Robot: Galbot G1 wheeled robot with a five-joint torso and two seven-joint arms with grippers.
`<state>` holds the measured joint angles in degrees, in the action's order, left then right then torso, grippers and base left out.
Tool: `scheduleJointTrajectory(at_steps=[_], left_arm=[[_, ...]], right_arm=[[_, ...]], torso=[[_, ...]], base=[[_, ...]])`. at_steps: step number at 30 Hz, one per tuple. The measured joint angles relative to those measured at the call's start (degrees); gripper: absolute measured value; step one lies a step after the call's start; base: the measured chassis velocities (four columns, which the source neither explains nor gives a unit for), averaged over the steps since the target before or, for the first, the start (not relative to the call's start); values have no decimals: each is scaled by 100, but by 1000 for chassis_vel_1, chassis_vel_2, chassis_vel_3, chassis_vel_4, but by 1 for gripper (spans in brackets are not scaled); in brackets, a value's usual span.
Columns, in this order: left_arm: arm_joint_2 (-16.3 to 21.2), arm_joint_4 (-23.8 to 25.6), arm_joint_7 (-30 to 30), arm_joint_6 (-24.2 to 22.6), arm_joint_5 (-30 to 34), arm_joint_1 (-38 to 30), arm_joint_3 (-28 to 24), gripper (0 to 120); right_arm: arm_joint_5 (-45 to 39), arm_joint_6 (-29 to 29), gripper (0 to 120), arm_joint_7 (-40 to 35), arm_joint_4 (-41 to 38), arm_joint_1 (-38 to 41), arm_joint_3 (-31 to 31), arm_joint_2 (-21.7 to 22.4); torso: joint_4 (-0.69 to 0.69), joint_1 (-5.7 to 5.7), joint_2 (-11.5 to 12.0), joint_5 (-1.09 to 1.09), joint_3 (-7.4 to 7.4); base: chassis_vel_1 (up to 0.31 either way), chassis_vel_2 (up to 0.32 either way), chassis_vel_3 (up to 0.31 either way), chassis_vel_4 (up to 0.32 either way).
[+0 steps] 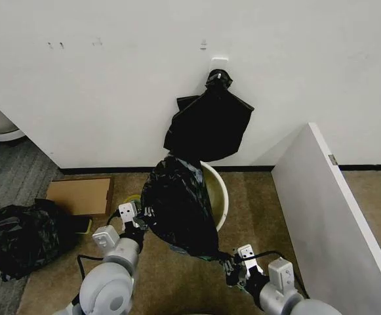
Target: Place the garbage bag over the trash bin.
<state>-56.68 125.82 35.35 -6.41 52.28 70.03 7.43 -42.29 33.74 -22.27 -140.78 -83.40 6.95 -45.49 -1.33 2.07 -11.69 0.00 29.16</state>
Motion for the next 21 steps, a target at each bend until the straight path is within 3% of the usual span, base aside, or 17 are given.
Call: scheduleJointTrajectory(at_steps=[12,21], left_arm=[[10,-65,107,70,-10,6,38,0],[43,19,-5,117,-281,100,-90,0]], right_arm=[[483,121,65,51,-243,-286,332,341],[410,-1046,98,526,-264,301,389,377]], torso=[[1,0,0,0,0],[3,0,0,1,0]], base=[[0,0,0,0],[0,0,0,0]])
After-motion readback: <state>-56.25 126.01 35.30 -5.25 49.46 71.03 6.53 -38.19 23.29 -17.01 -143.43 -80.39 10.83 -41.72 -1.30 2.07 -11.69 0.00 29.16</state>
